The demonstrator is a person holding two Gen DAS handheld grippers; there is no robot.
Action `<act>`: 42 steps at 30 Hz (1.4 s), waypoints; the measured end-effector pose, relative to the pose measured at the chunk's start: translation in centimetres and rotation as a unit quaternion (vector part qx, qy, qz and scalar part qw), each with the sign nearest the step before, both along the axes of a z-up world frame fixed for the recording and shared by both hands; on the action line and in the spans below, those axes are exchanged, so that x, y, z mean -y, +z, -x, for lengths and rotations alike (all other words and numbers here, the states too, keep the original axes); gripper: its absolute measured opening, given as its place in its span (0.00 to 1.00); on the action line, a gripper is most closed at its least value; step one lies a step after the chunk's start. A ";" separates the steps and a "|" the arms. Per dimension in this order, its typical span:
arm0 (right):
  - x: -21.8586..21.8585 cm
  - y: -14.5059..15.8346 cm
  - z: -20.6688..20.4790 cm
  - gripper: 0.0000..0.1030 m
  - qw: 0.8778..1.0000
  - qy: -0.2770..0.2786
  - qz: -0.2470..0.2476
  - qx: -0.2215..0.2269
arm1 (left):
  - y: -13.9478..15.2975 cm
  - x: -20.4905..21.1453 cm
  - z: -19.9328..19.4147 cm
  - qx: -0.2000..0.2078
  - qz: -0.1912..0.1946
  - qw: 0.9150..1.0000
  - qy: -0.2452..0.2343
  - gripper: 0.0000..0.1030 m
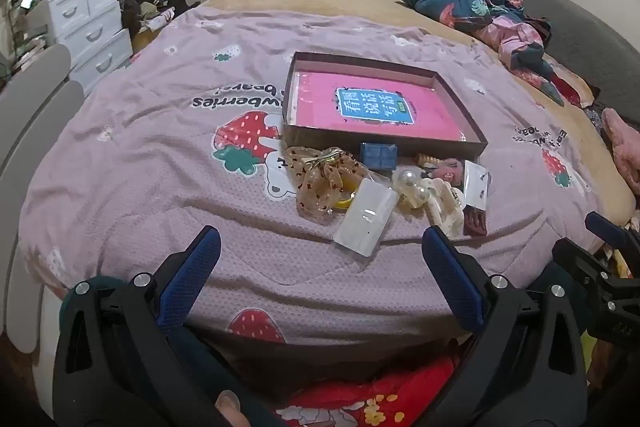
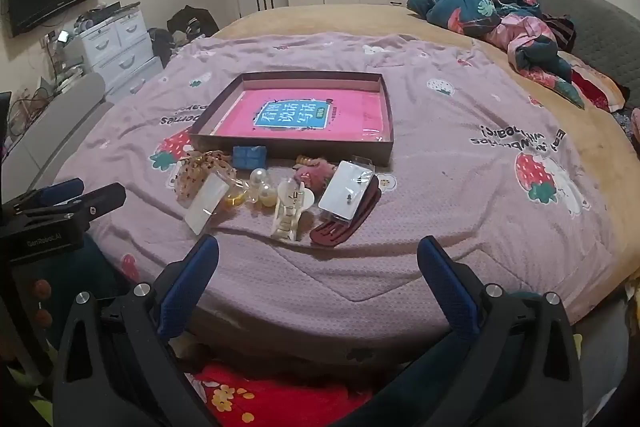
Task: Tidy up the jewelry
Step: 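Move both tools toward the pile of hair accessories beside the box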
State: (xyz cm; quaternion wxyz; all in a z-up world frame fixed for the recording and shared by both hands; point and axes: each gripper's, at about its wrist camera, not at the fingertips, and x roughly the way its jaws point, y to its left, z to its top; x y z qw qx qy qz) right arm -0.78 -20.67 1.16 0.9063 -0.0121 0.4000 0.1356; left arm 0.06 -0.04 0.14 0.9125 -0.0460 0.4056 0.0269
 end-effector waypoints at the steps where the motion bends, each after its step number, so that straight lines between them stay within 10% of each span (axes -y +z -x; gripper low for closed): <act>1: 0.0 0.0 0.1 0.96 1.000 0.001 0.000 0.000 | 0.0 0.0 0.0 0.001 0.000 1.000 0.001 0.92; 42: -0.1 1.6 1.2 0.96 1.000 0.004 -0.005 0.027 | 1.1 0.8 1.1 0.014 0.003 1.000 -0.012 0.92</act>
